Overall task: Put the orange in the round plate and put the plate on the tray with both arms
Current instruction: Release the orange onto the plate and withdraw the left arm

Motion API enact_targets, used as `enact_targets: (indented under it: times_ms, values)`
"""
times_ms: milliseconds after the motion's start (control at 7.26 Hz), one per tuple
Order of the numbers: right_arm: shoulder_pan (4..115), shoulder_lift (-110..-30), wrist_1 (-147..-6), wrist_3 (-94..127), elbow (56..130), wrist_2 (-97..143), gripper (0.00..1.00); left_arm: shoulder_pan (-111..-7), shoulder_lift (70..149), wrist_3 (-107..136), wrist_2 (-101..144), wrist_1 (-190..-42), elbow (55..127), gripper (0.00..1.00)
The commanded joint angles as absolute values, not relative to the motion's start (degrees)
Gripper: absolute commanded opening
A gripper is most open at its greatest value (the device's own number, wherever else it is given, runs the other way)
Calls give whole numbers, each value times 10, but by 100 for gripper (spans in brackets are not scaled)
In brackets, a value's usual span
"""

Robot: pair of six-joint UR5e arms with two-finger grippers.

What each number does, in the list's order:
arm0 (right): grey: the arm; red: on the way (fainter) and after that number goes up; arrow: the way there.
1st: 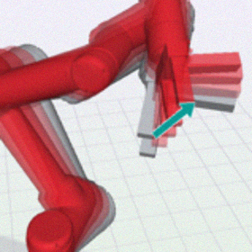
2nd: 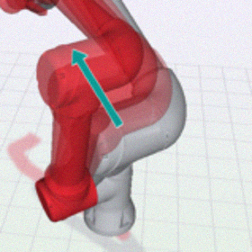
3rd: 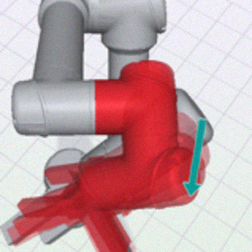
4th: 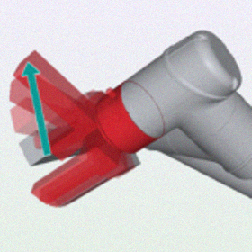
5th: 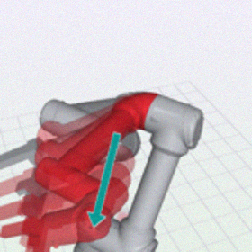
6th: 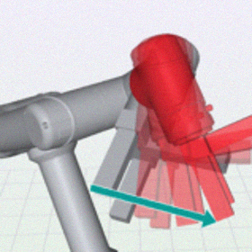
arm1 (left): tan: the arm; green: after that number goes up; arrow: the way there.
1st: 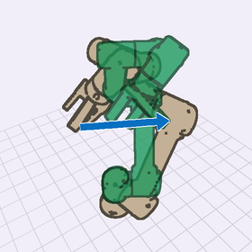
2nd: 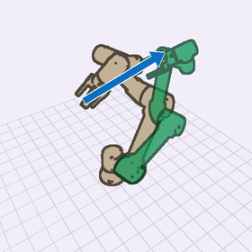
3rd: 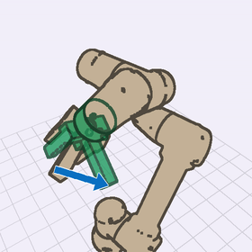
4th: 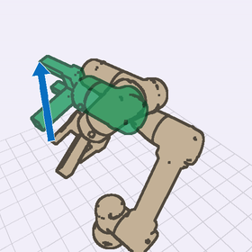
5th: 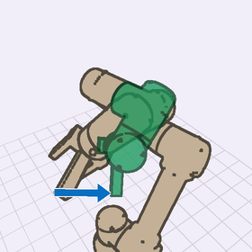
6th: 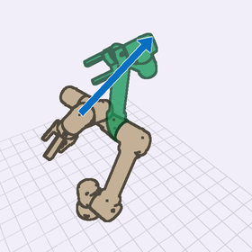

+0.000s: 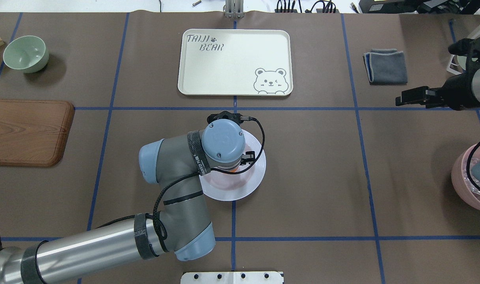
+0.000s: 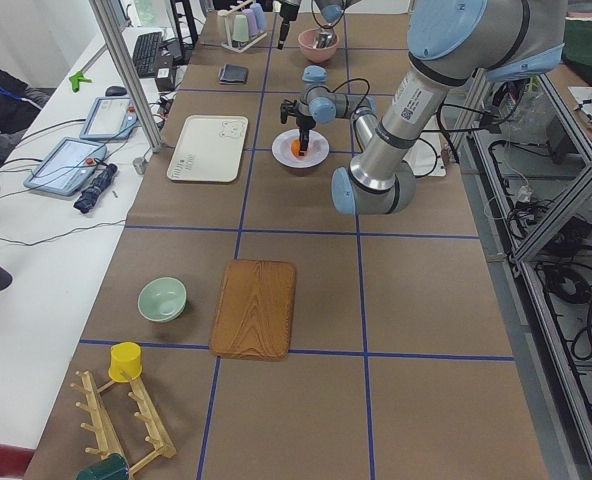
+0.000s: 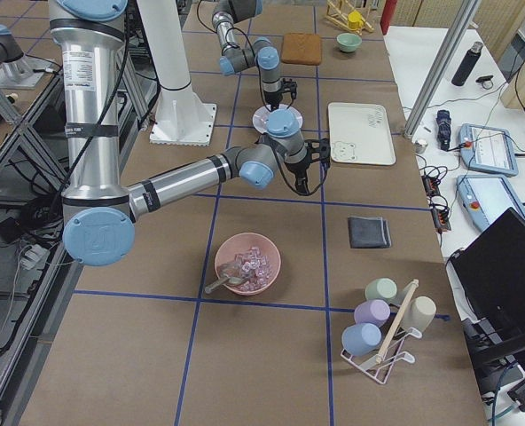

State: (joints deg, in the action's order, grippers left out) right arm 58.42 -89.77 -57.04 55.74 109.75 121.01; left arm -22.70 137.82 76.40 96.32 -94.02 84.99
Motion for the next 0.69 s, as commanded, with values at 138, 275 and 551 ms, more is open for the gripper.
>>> enact_targets:
  times_ms: [138, 275, 551]
  values:
    - [566, -865, -570, 610, 1098, 1210, 100, -299, 1339, 654, 1014, -934, 935, 99]
    - [549, -858, -556, 638, 1097, 1208, 100, -361, 1302, 570, 1080, -919, 964, 99]
    - [519, -850, -505, 754, 1094, 1177, 100, -484, 1237, 321, 1134, -871, 971, 99]
